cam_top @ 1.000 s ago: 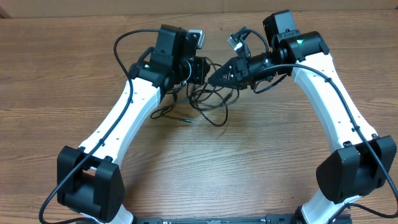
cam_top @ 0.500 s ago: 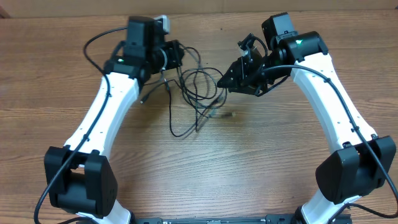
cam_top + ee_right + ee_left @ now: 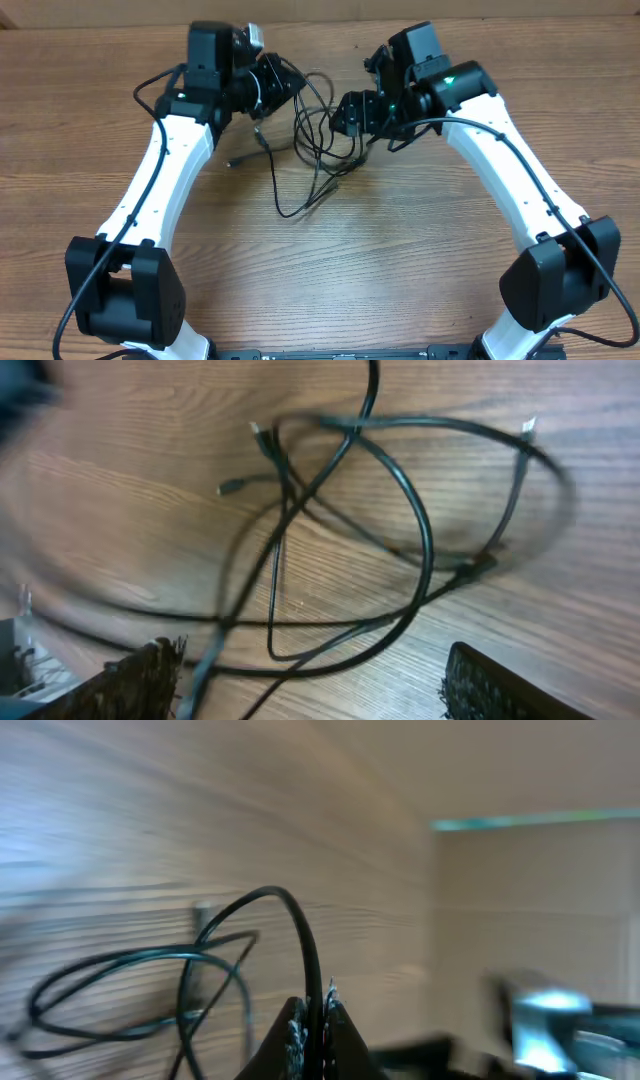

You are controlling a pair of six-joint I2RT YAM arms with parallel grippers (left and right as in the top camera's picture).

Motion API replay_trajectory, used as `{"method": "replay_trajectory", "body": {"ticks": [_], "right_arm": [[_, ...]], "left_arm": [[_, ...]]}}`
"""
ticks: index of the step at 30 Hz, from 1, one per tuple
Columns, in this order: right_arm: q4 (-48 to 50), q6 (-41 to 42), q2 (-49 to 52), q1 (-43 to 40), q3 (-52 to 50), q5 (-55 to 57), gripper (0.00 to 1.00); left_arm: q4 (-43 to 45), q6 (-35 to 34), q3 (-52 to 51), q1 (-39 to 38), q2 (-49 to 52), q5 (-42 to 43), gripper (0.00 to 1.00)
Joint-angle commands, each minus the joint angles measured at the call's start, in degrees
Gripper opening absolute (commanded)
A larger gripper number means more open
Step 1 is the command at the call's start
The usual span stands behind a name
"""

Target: Untangle cables

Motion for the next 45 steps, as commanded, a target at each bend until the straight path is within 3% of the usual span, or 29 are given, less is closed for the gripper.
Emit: {"method": "replay_trajectory", "body": {"ticks": [1, 7, 11, 15, 19, 22, 24, 26, 35, 37, 39, 40, 45], "right_arm": [[6.6, 4.9, -0.6, 1.9, -4.3, 1.6, 0.85], [14.3, 13.4, 1.2, 3.3, -8.9, 3.8, 0.86], [14.2, 17.6, 2.6, 3.3, -11.4, 13.9, 0.86], [9.7, 18.6, 3.0, 1.9, -12.3, 23.0, 0.86], [5.1, 18.5, 3.0, -0.1, -12.3, 29.7, 0.87], [4.0, 18.4, 3.0, -1.7, -12.3, 28.9, 0.89], [3.9, 18.4, 2.9, -2.8, -12.2, 26.3, 0.89], [3.7, 18.3, 2.8, -4.0, -12.1, 24.2, 0.89], [0.2, 14.7, 2.1, -7.8, -11.1, 22.1, 0.89], [-0.3, 9.5, 1.7, -7.9, -10.6, 17.5, 0.88], [-0.5, 3.9, 1.4, -7.9, -10.1, 9.9, 0.88], [-0.6, 0.6, 1.1, -7.8, -9.9, 5.0, 0.87], [-0.5, -5.9, -0.4, -7.9, -9.8, -6.8, 0.86]], "left_arm": [[6.8, -4.0, 0.9, 1.7, -1.1, 17.6, 0.04], [24.5, -8.1, 0.9, 1.8, -1.2, 29.1, 0.04], [36.9, -12.5, 0.9, 1.8, -1.2, 33.4, 0.04], [42.5, -12.1, 0.9, 2.2, -1.2, 33.9, 0.07], [40.9, -4.6, 0.9, 2.8, -1.2, 33.9, 0.24], [40.3, -3.3, 0.9, 2.8, -1.2, 33.9, 0.28], [39.8, -2.0, 0.9, 2.8, -1.2, 33.8, 0.22], [39.9, -1.6, 0.9, 2.8, -1.1, 33.6, 0.06], [39.5, 0.9, 0.9, 2.8, -1.1, 31.9, 0.04], [37.1, 4.1, 0.9, 2.8, -1.1, 31.0, 0.11], [32.0, 7.2, 0.9, 2.8, -1.1, 28.5, 0.24], [27.3, 8.8, 0.9, 2.8, -1.1, 25.6, 0.31], [10.2, 13.5, 0.9, 2.8, -1.1, 11.8, 0.47]]}}
